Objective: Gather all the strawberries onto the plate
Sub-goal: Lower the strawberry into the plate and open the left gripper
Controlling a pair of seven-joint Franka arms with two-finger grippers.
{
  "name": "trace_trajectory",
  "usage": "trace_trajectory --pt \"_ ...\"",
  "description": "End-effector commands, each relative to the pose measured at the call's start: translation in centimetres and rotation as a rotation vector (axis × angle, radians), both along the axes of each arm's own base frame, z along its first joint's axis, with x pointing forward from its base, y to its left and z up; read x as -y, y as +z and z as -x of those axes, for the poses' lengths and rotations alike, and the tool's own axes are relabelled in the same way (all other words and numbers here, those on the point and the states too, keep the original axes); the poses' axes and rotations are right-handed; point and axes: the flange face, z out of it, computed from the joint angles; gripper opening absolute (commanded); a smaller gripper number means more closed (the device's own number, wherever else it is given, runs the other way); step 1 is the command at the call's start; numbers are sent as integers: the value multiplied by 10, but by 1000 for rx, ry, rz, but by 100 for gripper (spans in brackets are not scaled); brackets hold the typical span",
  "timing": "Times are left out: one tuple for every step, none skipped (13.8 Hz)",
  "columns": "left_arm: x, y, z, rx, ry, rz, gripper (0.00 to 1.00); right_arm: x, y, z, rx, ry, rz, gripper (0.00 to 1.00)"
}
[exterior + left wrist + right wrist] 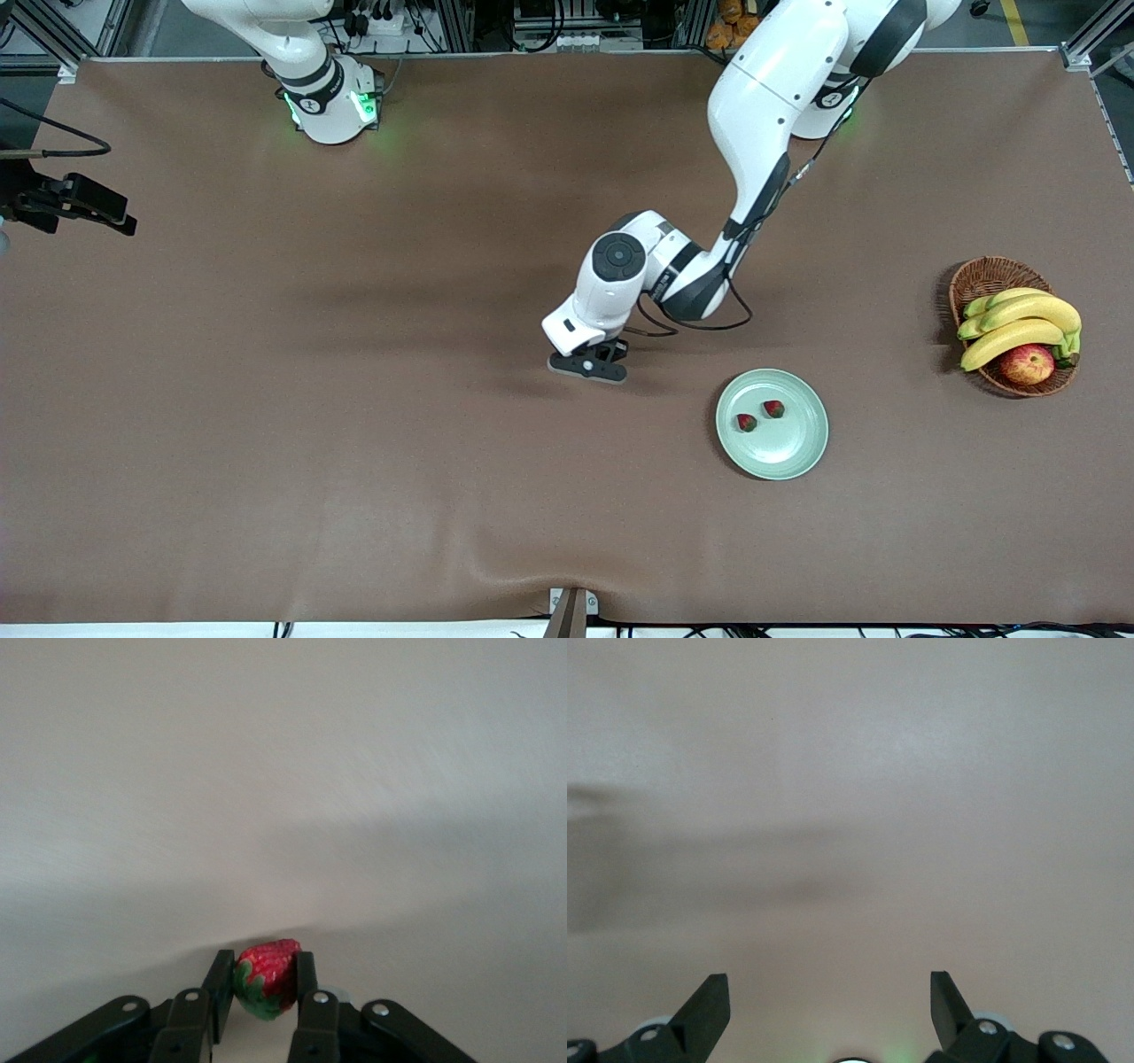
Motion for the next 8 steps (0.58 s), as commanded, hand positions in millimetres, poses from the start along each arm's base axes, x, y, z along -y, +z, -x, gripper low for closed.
trace_trajectory --pt "-46 56 -30 26 -24 -50 0 17 14 18 -5 -28 12 100" --pt "-70 71 -44 30 -39 -63 0 24 19 18 3 -53 5 100" --pt "-98 81 -58 28 -62 -79 0 34 25 17 21 -72 -1 100" --pt "-133 87 -72 17 -95 -103 0 35 28 16 32 -75 -4 100" --pt "-167 86 -83 0 -116 -120 0 35 29 16 35 -74 -3 100" --pt "-198 81 -88 -15 -131 -133 0 35 29 16 38 -75 -2 100" --pt "-217 79 -94 -19 -151 -140 0 36 31 16 41 -77 -2 100" --pt "-238 74 -101 -24 -174 -146 0 35 31 16 42 -73 2 100"
